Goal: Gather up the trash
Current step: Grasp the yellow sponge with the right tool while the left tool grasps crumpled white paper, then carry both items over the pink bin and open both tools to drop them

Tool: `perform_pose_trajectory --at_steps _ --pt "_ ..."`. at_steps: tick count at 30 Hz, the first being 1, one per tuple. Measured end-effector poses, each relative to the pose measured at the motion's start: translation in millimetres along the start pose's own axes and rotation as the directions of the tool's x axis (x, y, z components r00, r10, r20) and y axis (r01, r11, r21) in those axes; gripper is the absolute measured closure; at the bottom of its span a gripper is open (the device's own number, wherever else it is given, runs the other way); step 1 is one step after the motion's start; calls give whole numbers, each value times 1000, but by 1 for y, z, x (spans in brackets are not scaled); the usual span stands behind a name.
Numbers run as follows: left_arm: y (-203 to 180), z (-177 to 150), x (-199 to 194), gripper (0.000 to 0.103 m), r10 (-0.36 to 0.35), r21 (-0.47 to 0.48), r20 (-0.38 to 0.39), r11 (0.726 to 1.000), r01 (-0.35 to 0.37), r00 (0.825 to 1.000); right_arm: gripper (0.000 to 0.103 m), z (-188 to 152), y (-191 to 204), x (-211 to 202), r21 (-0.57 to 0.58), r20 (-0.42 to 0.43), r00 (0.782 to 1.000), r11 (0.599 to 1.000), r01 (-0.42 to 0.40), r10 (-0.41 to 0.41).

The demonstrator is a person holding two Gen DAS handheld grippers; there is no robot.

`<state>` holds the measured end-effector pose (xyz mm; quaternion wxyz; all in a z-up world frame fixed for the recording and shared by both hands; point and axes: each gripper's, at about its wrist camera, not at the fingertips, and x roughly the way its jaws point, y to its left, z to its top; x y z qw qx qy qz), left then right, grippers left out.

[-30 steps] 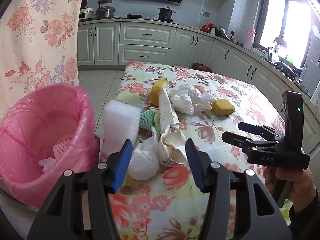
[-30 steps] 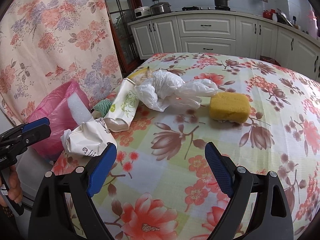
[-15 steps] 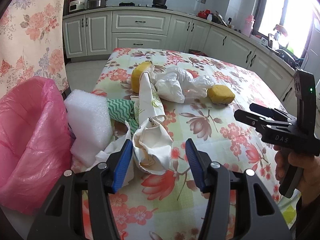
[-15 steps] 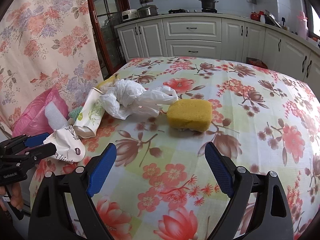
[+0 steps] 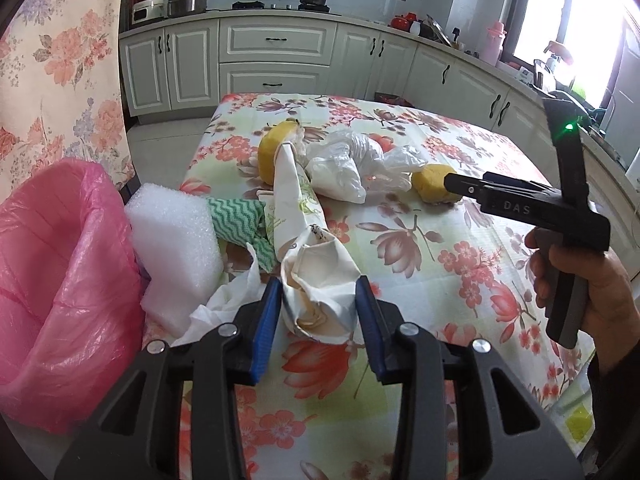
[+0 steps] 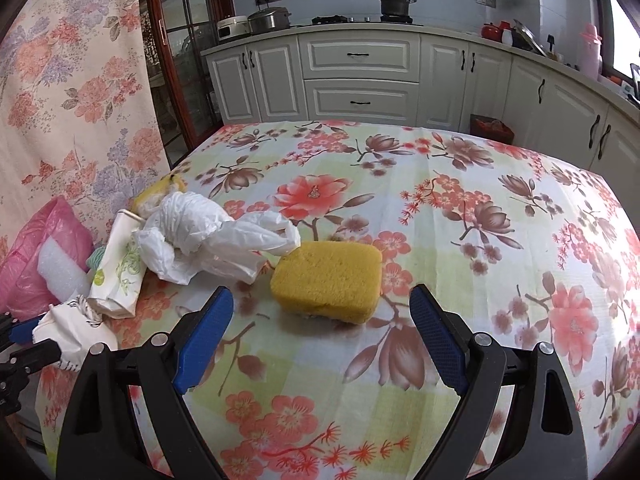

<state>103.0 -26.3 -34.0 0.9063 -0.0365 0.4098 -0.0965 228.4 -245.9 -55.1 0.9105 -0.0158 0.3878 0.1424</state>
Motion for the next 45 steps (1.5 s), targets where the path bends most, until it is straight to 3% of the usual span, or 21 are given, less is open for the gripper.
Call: perform_pose_trajectory --at_steps 12,15,21,37,45 --pt "4 9 -28 66 -29 -24 62 999 31 998 20 10 1 34 -29 -65 996 998 53 -55" --pt "4 11 -31 66 -37 -24 69 999 38 997 38 9 2 39 -41 -83 995 998 48 -51" --pt "-1 14 -31 66 -56 -20 77 998 58 995 43 6 1 37 -32 -84 996 999 38 -41" --pt "24 24 -58 66 -8 -57 151 998 16 989 44 2 -15 -21 45 14 1000 999 16 -16" --pt "47 25 -77 66 54 -91 181 995 -38 982 44 14 6 -52 14 86 995 999 -42 41"
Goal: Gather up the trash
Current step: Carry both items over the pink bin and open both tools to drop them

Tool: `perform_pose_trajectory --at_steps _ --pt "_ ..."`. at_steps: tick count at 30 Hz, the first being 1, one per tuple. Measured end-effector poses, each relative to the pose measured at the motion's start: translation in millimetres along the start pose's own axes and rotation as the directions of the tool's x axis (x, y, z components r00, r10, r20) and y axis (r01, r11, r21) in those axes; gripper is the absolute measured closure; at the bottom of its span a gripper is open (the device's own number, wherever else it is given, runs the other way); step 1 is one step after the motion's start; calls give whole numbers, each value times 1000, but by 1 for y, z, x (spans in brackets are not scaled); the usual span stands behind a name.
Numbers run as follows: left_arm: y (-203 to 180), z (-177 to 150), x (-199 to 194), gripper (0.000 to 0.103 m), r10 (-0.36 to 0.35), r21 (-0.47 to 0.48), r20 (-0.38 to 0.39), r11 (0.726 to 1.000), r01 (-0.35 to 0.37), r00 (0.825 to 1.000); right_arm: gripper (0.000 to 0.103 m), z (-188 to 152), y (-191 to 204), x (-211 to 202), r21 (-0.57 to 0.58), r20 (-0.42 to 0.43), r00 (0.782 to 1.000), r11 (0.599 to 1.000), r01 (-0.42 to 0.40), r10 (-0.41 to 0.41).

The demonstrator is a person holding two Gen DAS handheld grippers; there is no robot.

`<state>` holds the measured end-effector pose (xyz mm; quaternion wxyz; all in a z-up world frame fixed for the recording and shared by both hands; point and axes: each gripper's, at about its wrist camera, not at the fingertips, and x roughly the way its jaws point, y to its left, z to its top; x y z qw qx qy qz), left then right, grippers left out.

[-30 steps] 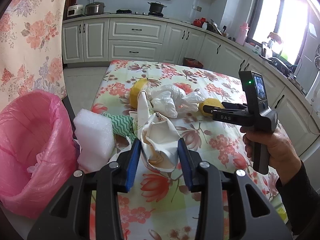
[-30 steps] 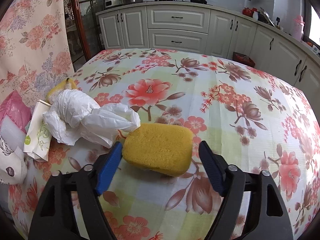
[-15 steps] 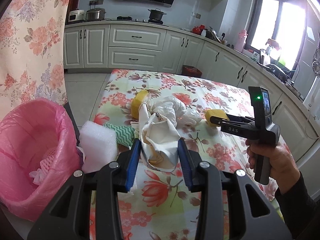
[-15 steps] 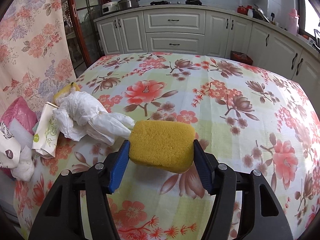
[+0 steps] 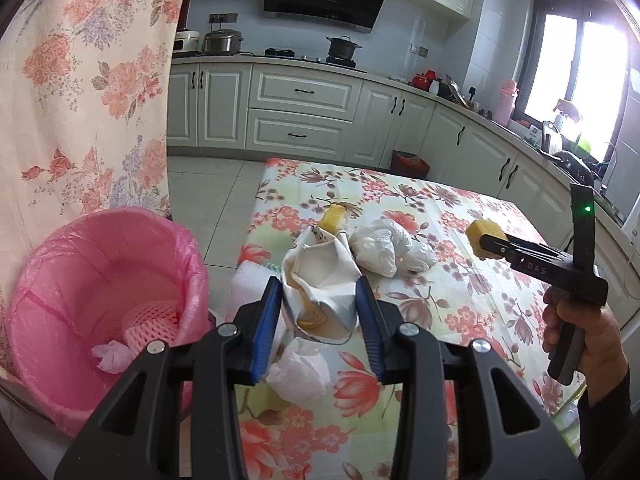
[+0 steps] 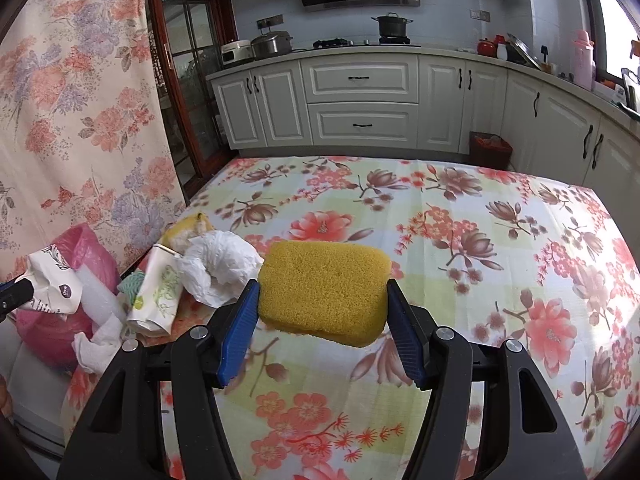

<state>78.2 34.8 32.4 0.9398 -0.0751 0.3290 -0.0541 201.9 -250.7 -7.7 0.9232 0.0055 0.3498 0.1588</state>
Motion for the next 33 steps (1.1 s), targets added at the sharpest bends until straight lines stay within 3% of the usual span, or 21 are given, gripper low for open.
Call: perform_pose_trajectory --at_steps 7,17,22,29,33 --pt "28 2 -22 66 79 -27 40 997 -78 996 44 11 40 -10 -56 28 997 996 -72 74" --pt "76 4 -57 66 196 -84 92 979 -188 976 44 24 100 -12 -140 35 986 978 -156 163" --pt "97 4 -70 66 252 -112 107 964 -240 962 43 30 125 -12 -172 34 980 967 -188 197" --pt "117 0 -80 66 360 -113 112 931 -348 926 43 34 163 -7 -216 16 968 946 -241 250" --pt "127 -3 -82 65 376 -127 111 923 -363 920 43 37 187 -1 -244 4 960 931 -271 280"
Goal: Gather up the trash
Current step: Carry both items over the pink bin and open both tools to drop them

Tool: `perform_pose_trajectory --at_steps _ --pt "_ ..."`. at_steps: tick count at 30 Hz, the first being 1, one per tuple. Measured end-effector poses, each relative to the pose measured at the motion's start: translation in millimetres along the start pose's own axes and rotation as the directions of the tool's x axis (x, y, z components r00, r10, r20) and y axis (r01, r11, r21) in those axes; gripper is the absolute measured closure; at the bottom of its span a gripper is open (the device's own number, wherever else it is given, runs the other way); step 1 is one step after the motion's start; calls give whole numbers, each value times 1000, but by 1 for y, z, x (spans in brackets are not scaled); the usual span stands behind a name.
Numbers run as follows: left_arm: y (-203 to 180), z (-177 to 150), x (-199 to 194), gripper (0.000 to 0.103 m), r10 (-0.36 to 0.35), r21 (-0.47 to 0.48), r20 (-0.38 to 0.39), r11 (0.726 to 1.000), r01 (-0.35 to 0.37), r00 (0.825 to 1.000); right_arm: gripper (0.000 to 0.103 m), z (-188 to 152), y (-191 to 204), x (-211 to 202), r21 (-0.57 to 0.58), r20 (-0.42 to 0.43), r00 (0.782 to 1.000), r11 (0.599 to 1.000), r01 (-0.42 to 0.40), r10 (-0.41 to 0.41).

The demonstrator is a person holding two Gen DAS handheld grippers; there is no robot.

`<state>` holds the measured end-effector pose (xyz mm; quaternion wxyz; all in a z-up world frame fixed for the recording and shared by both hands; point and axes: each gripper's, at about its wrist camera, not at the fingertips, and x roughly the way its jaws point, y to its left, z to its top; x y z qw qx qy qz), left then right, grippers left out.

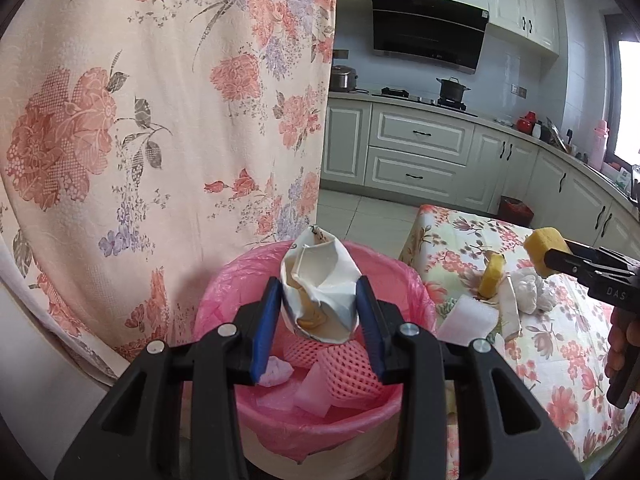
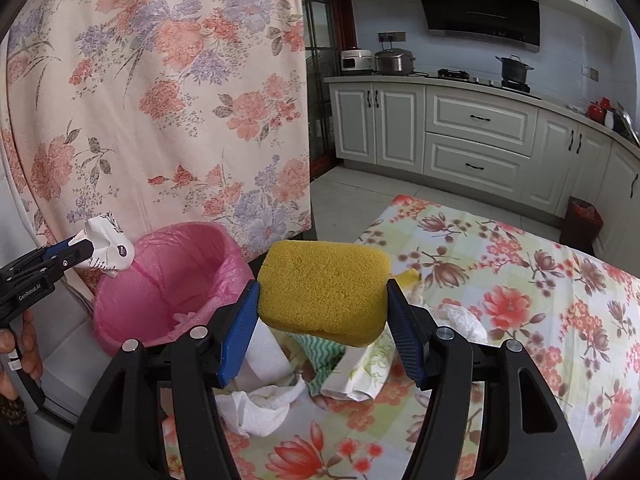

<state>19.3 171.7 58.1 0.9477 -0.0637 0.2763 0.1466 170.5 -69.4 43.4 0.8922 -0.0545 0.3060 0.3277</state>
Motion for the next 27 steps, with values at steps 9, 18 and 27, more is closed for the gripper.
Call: perform_pose_trajectory --at_steps 9,18,27 --pt "17 0 0 65 25 -26 4 999 -25 1000 43 19 47 27 -55 -13 997 996 -72 71" --pt "29 -2 -1 65 39 -43 4 998 -38 999 43 33 88 55 -108 -45 991 985 -133 128" --pt "37 0 0 65 44 -52 5 998 -44 999 41 42 120 80 -147 -72 982 972 -181 172"
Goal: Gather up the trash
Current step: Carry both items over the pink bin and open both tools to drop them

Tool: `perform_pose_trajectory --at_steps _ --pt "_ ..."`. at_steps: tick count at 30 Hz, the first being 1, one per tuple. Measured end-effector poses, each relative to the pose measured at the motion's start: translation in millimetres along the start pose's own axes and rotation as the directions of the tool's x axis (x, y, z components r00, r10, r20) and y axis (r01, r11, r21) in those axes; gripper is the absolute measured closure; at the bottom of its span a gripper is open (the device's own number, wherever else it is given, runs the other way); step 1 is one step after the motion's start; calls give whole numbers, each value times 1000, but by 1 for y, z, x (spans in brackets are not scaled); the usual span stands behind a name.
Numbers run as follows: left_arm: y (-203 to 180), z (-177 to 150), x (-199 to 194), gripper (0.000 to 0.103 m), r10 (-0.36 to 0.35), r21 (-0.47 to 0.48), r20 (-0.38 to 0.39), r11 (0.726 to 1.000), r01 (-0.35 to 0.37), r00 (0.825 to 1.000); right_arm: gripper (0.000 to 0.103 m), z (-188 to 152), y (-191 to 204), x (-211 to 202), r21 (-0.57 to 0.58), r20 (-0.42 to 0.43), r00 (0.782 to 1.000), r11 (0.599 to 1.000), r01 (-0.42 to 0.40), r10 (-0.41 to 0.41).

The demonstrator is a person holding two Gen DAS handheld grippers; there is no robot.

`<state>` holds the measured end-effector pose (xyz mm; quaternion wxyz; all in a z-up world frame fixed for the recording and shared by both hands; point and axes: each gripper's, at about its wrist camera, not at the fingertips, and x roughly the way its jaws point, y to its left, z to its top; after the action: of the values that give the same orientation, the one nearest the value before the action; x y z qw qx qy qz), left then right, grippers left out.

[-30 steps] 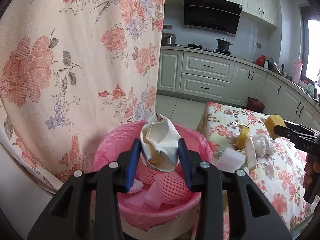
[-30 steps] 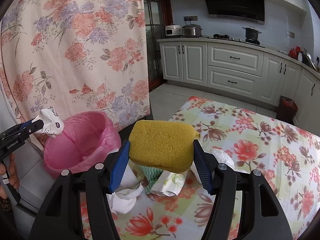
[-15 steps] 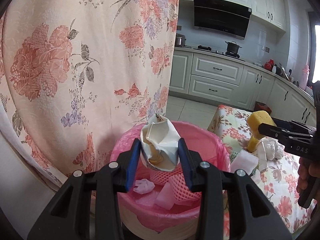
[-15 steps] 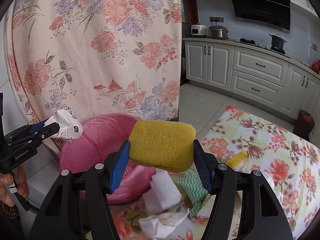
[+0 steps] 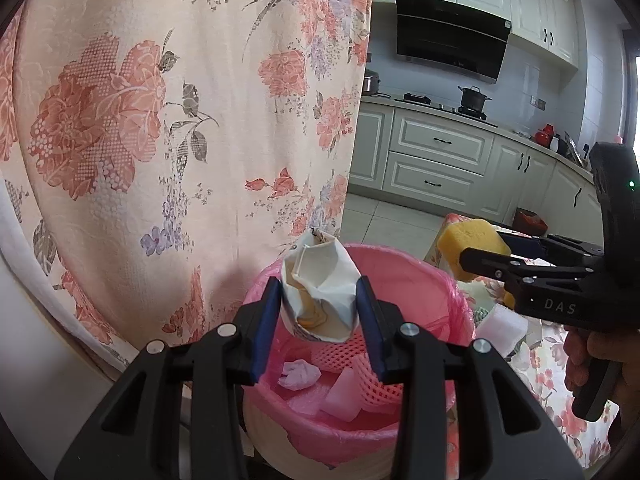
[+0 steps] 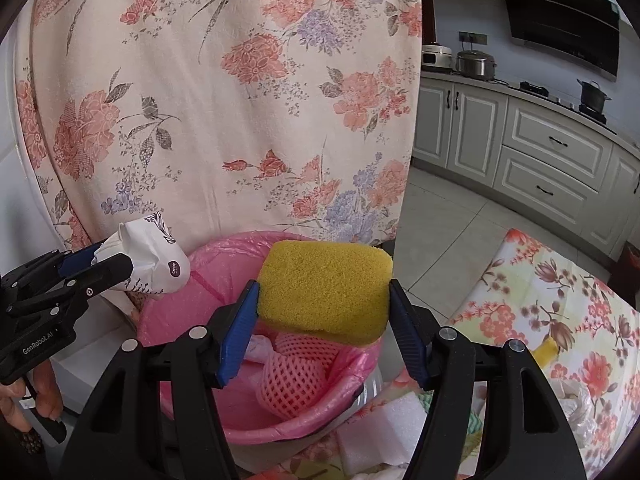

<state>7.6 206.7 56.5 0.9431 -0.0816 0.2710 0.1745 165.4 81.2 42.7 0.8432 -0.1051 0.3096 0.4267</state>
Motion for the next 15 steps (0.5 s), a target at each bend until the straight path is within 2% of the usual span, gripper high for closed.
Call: perform_pose_trajectory --at_steps 5,12,15 --pt "2 1 1 65 -2 -4 -2 1000 2 1000 40 4 12 14 -17 -13 1000 1000 -25 25" --pt "5 2 4 65 -1 -11 -11 1000 1 1000 30 6 16 24 -36 -23 999 999 -27 26" --pt "6 2 6 65 -1 -11 -12 1000 0 1000 30 6 12 23 -25 -21 1000 1000 -16 16"
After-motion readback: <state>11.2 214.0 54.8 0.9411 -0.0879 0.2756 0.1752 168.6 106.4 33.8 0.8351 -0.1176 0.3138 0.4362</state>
